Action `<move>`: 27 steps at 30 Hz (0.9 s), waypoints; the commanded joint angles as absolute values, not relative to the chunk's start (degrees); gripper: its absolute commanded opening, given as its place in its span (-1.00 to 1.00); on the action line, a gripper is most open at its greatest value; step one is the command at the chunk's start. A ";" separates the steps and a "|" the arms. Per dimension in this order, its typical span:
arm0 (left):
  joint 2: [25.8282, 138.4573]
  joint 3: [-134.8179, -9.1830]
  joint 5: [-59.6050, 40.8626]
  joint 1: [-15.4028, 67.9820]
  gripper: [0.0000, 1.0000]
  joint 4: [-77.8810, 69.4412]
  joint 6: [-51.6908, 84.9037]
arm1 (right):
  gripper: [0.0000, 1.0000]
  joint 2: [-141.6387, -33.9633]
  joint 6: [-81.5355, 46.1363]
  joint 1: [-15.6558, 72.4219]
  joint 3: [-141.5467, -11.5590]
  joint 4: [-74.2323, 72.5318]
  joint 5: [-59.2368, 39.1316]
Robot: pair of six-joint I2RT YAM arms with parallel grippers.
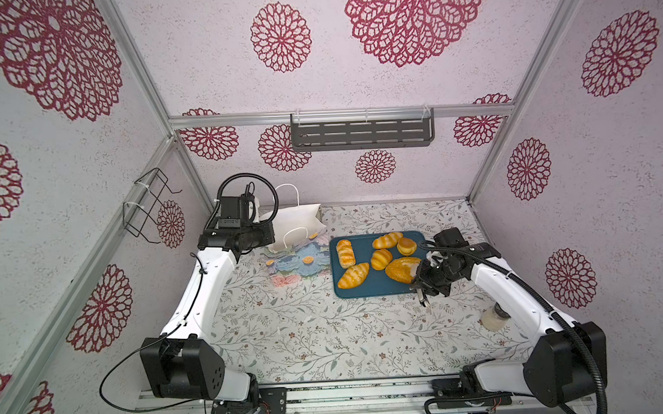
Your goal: Place the fake bread into the paper bag
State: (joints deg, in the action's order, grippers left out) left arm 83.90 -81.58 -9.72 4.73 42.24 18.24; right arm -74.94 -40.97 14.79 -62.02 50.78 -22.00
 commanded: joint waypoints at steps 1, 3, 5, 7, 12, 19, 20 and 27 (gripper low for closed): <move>83.66 -80.77 -9.51 5.53 -1.00 42.97 17.97 | -0.96 -72.19 -39.91 15.55 -65.58 49.09 -25.10; 83.68 -80.79 -9.57 5.54 -1.00 42.93 18.02 | -0.95 -71.91 -39.85 16.15 -66.17 48.48 -25.87; 83.67 -80.76 -9.58 5.54 -1.00 42.97 18.02 | -0.93 -71.80 -39.07 16.70 -67.38 48.16 -26.36; 83.65 -80.82 -9.50 5.54 -1.00 42.97 18.02 | -0.89 -71.72 -36.49 16.78 -68.85 48.93 -25.78; 83.39 -80.77 -9.52 5.53 -1.00 42.98 18.00 | -0.85 -73.04 -23.46 16.78 -73.23 55.46 -16.79; 83.37 -80.77 -9.60 5.62 -1.00 42.87 18.00 | -0.87 -73.78 -9.20 16.70 -74.63 62.21 -0.17; 83.36 -80.77 -9.59 5.58 -1.00 42.89 18.01 | -0.87 -74.20 -8.19 16.54 -74.79 63.20 0.31; 83.32 -80.78 -9.84 5.71 -1.00 42.84 18.08 | -0.86 -74.36 -6.12 15.33 -70.41 61.10 -1.57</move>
State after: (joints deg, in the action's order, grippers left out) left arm 83.90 -81.58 -9.69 4.86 42.24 18.24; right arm -75.40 -9.43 16.08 -71.16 61.78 -2.61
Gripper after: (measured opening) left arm 0.045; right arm 0.226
